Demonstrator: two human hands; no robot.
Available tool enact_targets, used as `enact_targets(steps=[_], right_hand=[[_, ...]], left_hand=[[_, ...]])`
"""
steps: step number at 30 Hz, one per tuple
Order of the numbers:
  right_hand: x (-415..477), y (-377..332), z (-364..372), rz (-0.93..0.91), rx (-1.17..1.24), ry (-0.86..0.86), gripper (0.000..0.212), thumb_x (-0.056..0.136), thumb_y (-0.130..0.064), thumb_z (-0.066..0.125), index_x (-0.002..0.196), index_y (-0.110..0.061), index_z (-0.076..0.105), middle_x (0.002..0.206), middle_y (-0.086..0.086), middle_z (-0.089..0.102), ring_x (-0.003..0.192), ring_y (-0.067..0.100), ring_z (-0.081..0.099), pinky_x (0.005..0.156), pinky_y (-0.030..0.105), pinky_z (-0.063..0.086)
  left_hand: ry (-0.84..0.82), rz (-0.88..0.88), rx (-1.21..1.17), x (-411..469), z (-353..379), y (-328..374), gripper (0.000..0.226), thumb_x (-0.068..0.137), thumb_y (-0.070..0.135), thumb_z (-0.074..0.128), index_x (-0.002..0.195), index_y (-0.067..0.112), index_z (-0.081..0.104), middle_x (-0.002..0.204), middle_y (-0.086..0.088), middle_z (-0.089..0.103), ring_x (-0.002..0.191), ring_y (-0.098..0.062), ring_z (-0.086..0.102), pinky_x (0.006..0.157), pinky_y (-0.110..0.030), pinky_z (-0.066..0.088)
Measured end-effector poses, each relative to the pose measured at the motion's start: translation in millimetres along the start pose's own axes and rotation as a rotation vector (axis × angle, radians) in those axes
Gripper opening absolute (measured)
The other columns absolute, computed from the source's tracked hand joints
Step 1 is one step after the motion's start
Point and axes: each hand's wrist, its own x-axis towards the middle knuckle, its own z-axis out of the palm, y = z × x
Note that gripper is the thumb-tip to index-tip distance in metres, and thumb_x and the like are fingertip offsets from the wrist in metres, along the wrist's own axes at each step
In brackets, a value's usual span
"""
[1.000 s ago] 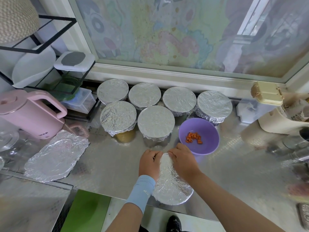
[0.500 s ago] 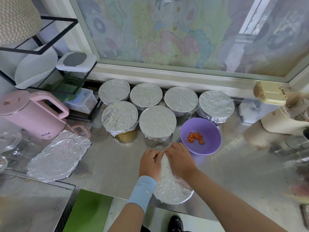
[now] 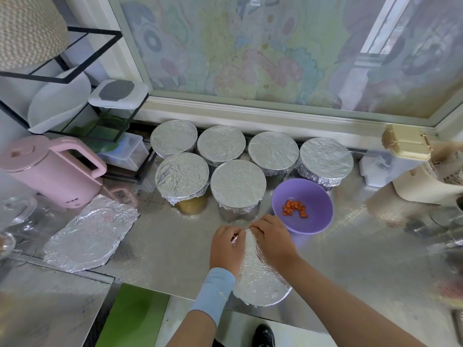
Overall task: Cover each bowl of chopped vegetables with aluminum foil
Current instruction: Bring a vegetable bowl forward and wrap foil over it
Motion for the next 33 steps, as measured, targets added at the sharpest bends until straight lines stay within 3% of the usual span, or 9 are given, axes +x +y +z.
enact_targets(steps=[5,11,15,18,20,24,28,30,33], right_hand=[[1,2,0,-0.016,-0.017,-0.026,0.018,0.098,-0.022,0.055,0.094,-0.018,0.071,0.09,-0.002,0.058,0.089,0.017,0.052,0.085,0.025,0.04],[1,3,-1,-0.096,-0.072,-0.009,0.022,0.098,-0.02,0.05,0.092,-0.016,0.071,0.088,-0.001,0.058,0.085,0.02,0.052,0.084,0.03,0.045],[2,-3,-7,-0.302,-0.209,0.084,0.012,0.078,-0.006,0.065,0.077,-0.016,0.071,0.077,-0.006,0.062,0.072,0.019,0.058,0.068,0.026,0.051],[5,-2,-7,-0.281,-0.214,0.045,0.014,0.081,-0.003,0.064,0.082,-0.015,0.071,0.082,-0.003,0.063,0.076,0.02,0.058,0.073,0.026,0.045],[1,2,-4,-0.259,-0.223,-0.007,0.022,0.082,-0.001,0.064,0.097,-0.017,0.07,0.09,-0.002,0.062,0.082,0.021,0.058,0.076,0.029,0.05],[-24,2,-5,-0.084,-0.177,0.002,0.051,0.082,0.003,0.059,0.13,-0.016,0.056,0.121,0.001,0.06,0.109,0.021,0.055,0.092,0.031,0.046],[-39,2,-10,0.033,-0.071,-0.034,0.04,0.099,-0.013,0.044,0.139,-0.018,0.05,0.134,-0.003,0.055,0.121,0.017,0.05,0.102,0.026,0.036],[-39,2,-10,0.078,-0.028,-0.029,0.037,0.101,-0.017,0.041,0.136,-0.023,0.051,0.131,-0.008,0.056,0.119,0.014,0.051,0.099,0.024,0.036],[-39,2,-9,0.113,-0.041,-0.036,0.035,0.101,-0.022,0.038,0.133,-0.03,0.051,0.126,-0.013,0.056,0.114,0.012,0.053,0.092,0.026,0.041]], left_hand=[[0.03,-0.033,-0.03,2,4,-4,0.014,0.094,0.018,0.057,0.089,0.018,0.069,0.09,0.005,0.062,0.084,-0.01,0.059,0.079,-0.022,0.046],[-0.009,0.086,0.065,2,5,-8,0.02,0.098,0.018,0.051,0.098,0.016,0.071,0.096,0.004,0.058,0.09,-0.013,0.056,0.084,-0.023,0.044],[-0.011,0.053,0.072,3,5,-6,0.022,0.099,0.017,0.049,0.096,0.015,0.071,0.094,0.004,0.058,0.089,-0.015,0.056,0.083,-0.022,0.042],[-0.023,0.026,0.064,3,5,-6,0.023,0.1,0.017,0.047,0.097,0.014,0.07,0.095,0.003,0.058,0.092,-0.017,0.056,0.088,-0.03,0.046],[-0.044,0.06,0.15,4,4,-7,0.025,0.101,0.019,0.046,0.104,0.015,0.07,0.101,0.0,0.059,0.098,-0.018,0.053,0.094,-0.036,0.045],[-0.064,0.344,0.385,2,-3,-4,0.038,0.1,0.015,0.044,0.136,0.021,0.055,0.13,0.002,0.056,0.12,-0.017,0.045,0.107,-0.028,0.036],[-0.335,0.532,0.552,0,-5,-2,0.051,0.103,0.033,0.034,0.153,0.024,0.027,0.157,0.007,0.029,0.142,-0.012,0.026,0.118,-0.023,0.016],[-0.366,0.501,0.615,-2,-4,-5,0.054,0.103,0.04,0.033,0.154,0.027,0.021,0.158,0.009,0.024,0.142,-0.011,0.025,0.116,-0.025,0.02],[-0.319,0.487,0.643,-4,-1,-7,0.051,0.102,0.043,0.032,0.15,0.027,0.026,0.151,0.009,0.034,0.132,-0.013,0.036,0.109,-0.027,0.029]])
